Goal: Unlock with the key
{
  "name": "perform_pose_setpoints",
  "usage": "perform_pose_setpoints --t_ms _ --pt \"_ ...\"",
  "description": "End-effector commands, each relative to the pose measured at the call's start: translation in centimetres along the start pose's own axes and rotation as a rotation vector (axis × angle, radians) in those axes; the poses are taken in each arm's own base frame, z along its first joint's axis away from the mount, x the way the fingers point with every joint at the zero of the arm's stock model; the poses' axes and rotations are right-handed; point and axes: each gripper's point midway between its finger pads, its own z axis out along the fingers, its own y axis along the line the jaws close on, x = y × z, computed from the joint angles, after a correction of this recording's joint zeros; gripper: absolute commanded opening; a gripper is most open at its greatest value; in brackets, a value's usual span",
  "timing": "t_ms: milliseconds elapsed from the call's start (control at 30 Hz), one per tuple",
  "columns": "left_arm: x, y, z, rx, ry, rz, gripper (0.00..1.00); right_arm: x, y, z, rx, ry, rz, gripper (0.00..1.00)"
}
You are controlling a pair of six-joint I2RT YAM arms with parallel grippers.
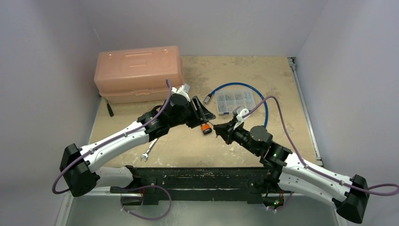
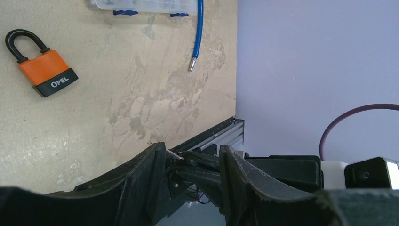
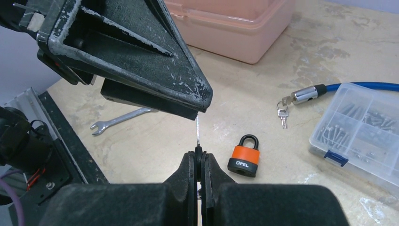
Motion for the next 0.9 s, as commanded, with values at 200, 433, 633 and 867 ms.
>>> perform_pose_setpoints --t_ms 200,433,633,867 --pt "-0.1 0.2 0.4 0.006 -0.009 -0.032 0.45 -3.7 0.2 0.3 0.022 -0.12 -0.022 0.0" --pt "0.0 0.5 0.3 -0.007 -0.005 -0.049 0.57 -4.1 -0.3 0.0 0.049 -0.132 -0.022 0.0" --pt "0.3 0.5 0.8 0.006 0.007 -0.059 0.5 -4.0 0.2 0.2 0.026 -0.128 -0.026 0.0" --pt "-0.3 0.3 0.8 0.018 -0.029 -0.076 0.4 -4.0 0.3 0.2 0.02 -0.129 -0.031 0.0"
